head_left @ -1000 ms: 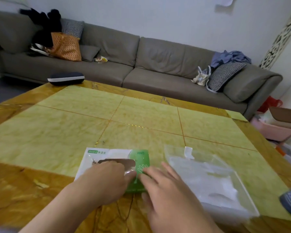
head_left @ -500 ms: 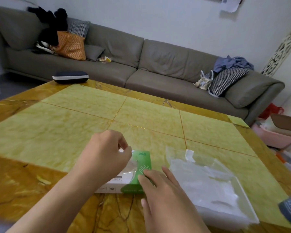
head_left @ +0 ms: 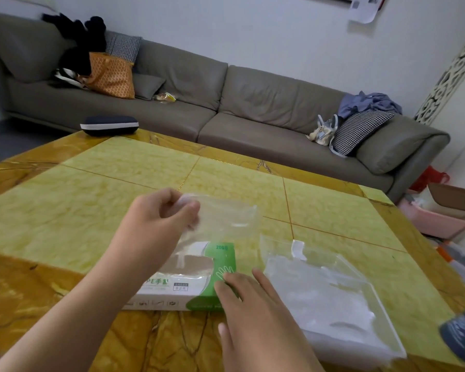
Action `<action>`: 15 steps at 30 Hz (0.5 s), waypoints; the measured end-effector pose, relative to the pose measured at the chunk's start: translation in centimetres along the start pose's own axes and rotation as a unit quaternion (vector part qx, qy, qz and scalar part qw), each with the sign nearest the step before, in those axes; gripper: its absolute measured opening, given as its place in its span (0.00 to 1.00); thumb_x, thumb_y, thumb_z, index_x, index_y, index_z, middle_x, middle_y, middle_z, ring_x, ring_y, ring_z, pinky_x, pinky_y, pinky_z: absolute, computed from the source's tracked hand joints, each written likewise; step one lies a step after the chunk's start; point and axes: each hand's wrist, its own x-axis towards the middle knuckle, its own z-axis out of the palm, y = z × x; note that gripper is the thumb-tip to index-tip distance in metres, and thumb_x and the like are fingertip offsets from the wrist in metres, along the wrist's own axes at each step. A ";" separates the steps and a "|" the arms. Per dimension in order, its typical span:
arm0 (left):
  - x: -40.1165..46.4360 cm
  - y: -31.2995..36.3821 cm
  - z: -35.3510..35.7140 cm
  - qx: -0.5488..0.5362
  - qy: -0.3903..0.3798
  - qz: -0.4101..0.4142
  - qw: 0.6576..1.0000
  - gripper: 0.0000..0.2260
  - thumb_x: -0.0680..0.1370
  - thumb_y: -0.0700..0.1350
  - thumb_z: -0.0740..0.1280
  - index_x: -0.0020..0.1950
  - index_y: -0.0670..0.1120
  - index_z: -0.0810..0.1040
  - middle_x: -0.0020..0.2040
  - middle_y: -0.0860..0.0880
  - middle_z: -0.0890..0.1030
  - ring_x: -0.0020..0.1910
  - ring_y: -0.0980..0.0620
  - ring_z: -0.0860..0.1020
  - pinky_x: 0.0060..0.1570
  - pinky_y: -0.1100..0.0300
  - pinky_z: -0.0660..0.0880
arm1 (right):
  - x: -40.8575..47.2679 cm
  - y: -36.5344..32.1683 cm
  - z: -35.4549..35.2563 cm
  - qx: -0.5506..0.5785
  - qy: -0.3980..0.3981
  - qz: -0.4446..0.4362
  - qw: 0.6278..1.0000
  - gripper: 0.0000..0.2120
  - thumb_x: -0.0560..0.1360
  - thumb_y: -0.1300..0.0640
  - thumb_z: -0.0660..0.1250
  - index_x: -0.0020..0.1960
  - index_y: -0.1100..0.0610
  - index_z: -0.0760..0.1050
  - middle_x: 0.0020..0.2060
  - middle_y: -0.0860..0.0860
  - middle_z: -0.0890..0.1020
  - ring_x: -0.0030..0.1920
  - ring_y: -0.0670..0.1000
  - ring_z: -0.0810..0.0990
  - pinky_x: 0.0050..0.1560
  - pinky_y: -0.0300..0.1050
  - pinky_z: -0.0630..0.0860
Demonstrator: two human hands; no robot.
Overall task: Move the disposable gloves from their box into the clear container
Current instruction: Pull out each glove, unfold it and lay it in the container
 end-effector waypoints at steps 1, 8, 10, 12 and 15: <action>-0.1 0.2 0.1 -0.049 -0.014 -0.028 0.998 0.09 0.81 0.50 0.69 0.46 0.46 0.84 0.40 0.48 0.86 0.35 0.50 0.81 0.40 0.57 0.76 | 0.0 -0.2 -0.1 -0.005 0.003 0.000 1.000 0.28 0.58 0.39 0.71 0.56 0.47 0.85 0.55 0.44 0.85 0.57 0.44 0.85 0.70 0.47 0.67; -1.2 1.1 1.0 -0.121 -0.128 -0.054 0.983 0.11 0.80 0.52 0.71 0.52 0.44 0.83 0.46 0.44 0.87 0.39 0.47 0.84 0.45 0.50 0.73 | -1.0 0.7 -4.9 0.409 0.215 0.103 0.881 0.11 0.74 0.53 0.69 0.56 0.47 0.80 0.56 0.39 0.82 0.60 0.40 0.81 0.61 0.35 0.75; -1.8 1.4 1.5 -0.117 -0.164 -0.049 0.978 0.14 0.78 0.54 0.73 0.53 0.44 0.82 0.47 0.45 0.87 0.39 0.45 0.84 0.43 0.51 0.76 | -1.4 2.1 -6.6 0.579 0.240 0.124 0.769 0.12 0.73 0.51 0.72 0.55 0.54 0.80 0.51 0.48 0.85 0.55 0.48 0.85 0.59 0.45 0.80; -2.3 1.6 2.0 -0.113 -0.202 -0.045 0.972 0.16 0.78 0.52 0.72 0.55 0.41 0.79 0.46 0.46 0.87 0.39 0.44 0.83 0.42 0.52 0.77 | -1.6 3.6 -7.3 0.665 0.216 0.128 0.703 0.19 0.73 0.44 0.75 0.56 0.57 0.80 0.51 0.53 0.86 0.55 0.54 0.85 0.60 0.55 0.81; -2.8 1.2 2.7 -0.082 -0.252 -0.038 0.963 0.16 0.75 0.53 0.77 0.49 0.43 0.77 0.45 0.44 0.87 0.37 0.47 0.77 0.38 0.55 0.70 | -1.7 4.6 -7.6 0.692 0.198 0.157 0.676 0.18 0.74 0.46 0.77 0.53 0.60 0.83 0.46 0.60 0.86 0.48 0.59 0.86 0.52 0.53 0.81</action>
